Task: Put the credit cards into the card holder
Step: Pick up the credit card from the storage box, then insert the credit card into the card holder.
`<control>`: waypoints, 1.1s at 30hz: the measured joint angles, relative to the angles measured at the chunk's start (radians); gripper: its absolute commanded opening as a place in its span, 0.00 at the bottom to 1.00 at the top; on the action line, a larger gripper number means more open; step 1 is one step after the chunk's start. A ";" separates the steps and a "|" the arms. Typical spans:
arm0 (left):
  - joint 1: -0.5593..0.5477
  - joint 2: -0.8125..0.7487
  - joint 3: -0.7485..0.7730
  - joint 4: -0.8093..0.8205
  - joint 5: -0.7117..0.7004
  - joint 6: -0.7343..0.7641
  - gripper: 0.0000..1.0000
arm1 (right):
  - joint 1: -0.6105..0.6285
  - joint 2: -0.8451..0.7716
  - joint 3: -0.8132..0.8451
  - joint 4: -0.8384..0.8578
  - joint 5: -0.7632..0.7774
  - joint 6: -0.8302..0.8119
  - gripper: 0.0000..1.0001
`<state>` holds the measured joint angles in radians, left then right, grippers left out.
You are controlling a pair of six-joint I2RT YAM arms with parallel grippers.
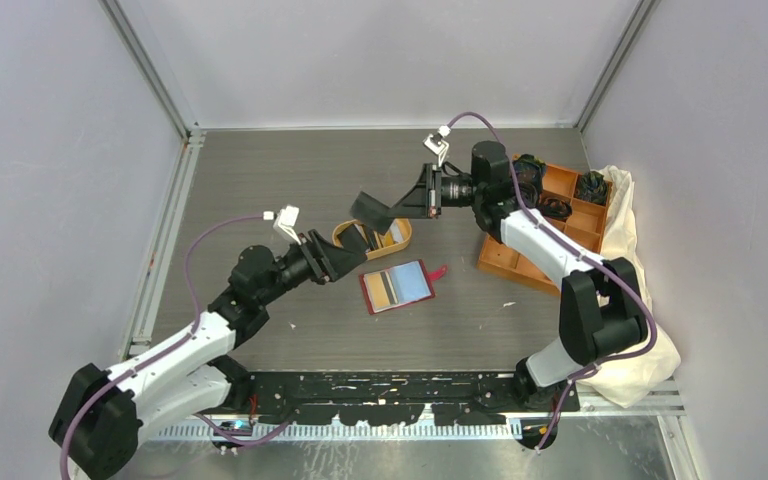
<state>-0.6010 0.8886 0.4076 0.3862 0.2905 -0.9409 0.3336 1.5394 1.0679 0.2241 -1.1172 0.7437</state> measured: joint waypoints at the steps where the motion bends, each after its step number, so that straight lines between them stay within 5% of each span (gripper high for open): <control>1: 0.000 0.022 -0.004 0.059 0.002 -0.031 0.63 | 0.000 -0.006 -0.006 0.014 -0.007 0.009 0.01; 10: 0.000 0.122 -0.004 0.369 0.005 -0.153 0.60 | 0.011 -0.011 -0.032 0.071 -0.037 0.046 0.01; 22: 0.000 0.154 -0.002 0.411 -0.017 -0.177 0.39 | 0.068 -0.028 -0.032 0.089 -0.060 0.046 0.01; 28: 0.000 0.162 -0.002 0.433 -0.021 -0.180 0.04 | 0.086 -0.028 -0.032 0.085 -0.071 0.034 0.01; 30: 0.000 0.162 -0.002 0.443 -0.020 -0.183 0.00 | 0.086 -0.028 -0.032 0.082 -0.070 0.021 0.09; 33: 0.000 0.161 -0.003 0.460 -0.009 -0.177 0.00 | 0.086 -0.028 -0.032 0.068 -0.073 0.000 0.39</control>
<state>-0.6010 1.0500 0.4049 0.8463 0.2813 -1.1175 0.4198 1.5112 1.0359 0.2916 -1.1900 0.7441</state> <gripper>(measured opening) 0.010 0.166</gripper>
